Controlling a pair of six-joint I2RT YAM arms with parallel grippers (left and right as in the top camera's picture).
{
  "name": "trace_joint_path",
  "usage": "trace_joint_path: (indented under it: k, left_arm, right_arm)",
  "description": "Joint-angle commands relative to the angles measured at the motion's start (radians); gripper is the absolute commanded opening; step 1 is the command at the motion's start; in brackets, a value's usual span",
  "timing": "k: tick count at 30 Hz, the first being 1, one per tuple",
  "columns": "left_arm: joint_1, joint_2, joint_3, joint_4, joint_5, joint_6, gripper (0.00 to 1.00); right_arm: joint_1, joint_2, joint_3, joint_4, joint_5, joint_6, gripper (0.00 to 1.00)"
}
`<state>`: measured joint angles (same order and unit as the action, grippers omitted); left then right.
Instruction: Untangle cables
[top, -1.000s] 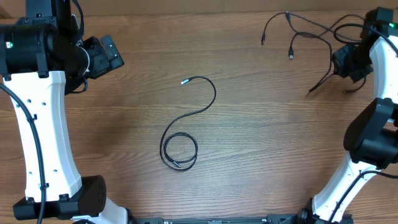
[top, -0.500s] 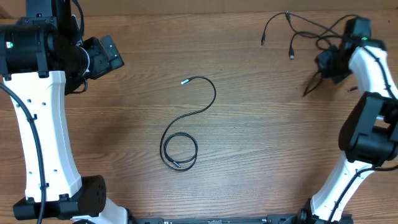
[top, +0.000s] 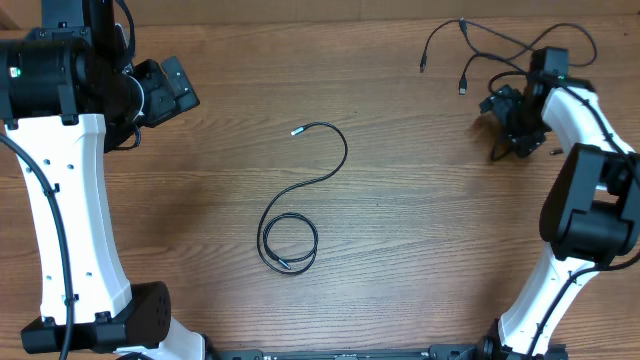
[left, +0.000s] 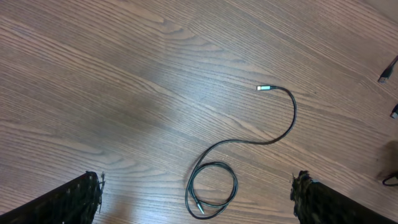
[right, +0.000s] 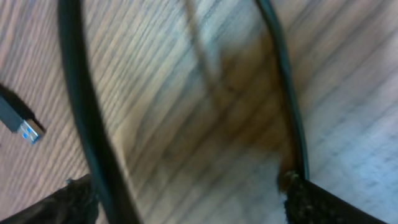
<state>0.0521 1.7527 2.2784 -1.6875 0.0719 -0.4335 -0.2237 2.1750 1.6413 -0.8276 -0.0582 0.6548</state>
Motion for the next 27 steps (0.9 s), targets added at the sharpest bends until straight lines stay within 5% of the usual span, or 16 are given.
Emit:
trace_joint_path:
  k: [1, 9, 16, 27]
  left_arm:
    - [-0.007, 0.002, 0.006, -0.002, 0.006, 0.019, 1.00]
    - [-0.007, 0.002, 0.006, -0.002, 0.000, 0.019, 1.00]
    - [-0.007, 0.002, 0.006, -0.001, 0.000, 0.019, 0.99]
    - [-0.007, 0.002, 0.006, -0.002, 0.001, 0.019, 1.00]
  right_arm:
    - [-0.043, -0.011, 0.146, -0.055, 0.003, 0.003, 0.97]
    - [-0.069, -0.011, 0.461, -0.214, -0.034, 0.002, 0.97]
    - [-0.006, -0.005, 0.505, -0.089, -0.240, 0.002, 0.84]
    - [0.185, 0.124, 0.505, -0.019, 0.132, -0.114, 0.73]
